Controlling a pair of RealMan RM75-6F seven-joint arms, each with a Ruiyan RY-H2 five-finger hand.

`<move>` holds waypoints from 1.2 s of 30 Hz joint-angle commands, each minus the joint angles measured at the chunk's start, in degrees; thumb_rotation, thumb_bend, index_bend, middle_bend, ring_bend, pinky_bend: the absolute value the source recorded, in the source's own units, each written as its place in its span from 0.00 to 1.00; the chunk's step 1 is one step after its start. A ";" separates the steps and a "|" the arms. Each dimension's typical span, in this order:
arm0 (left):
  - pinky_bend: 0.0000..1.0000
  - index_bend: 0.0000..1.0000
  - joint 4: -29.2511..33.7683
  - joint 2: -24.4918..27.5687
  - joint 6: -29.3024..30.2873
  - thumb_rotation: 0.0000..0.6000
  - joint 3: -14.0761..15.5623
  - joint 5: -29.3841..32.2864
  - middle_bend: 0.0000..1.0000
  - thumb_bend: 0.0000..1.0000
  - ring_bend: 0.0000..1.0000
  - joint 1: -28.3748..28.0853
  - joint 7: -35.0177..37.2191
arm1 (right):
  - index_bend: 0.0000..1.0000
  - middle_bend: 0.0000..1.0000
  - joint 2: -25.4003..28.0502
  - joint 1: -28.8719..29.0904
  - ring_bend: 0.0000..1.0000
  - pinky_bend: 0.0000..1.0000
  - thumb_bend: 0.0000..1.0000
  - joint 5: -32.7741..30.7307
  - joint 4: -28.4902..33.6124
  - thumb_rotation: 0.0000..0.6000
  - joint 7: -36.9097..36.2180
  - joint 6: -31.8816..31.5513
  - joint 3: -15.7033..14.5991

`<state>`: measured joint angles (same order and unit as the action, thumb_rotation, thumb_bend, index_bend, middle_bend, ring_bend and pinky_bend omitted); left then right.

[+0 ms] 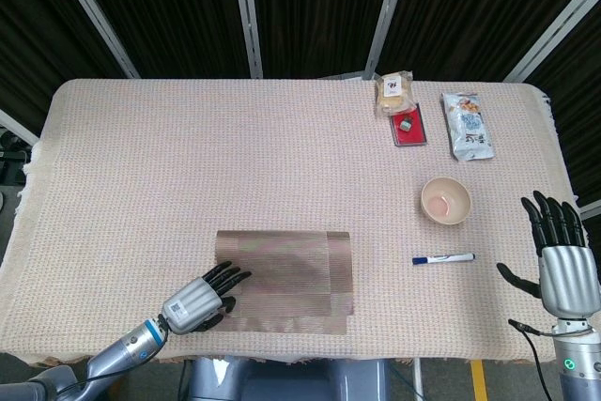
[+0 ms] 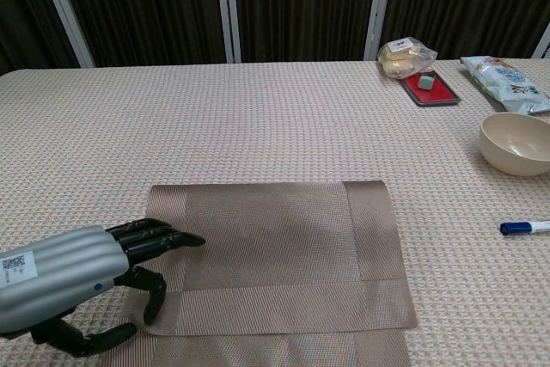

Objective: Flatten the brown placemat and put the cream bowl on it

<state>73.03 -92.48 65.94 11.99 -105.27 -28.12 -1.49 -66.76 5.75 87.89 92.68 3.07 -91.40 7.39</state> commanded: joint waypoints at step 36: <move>0.00 0.61 8.98 0.96 -11.25 1.00 -30.30 32.67 0.00 0.49 0.00 -11.94 -1.44 | 0.02 0.00 -0.80 1.36 0.00 0.00 0.00 -1.69 -0.82 1.00 0.04 2.15 1.27</move>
<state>82.68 -91.79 57.94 -13.26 -78.46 -36.97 -1.77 -67.57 7.07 86.29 91.90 3.11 -89.31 8.60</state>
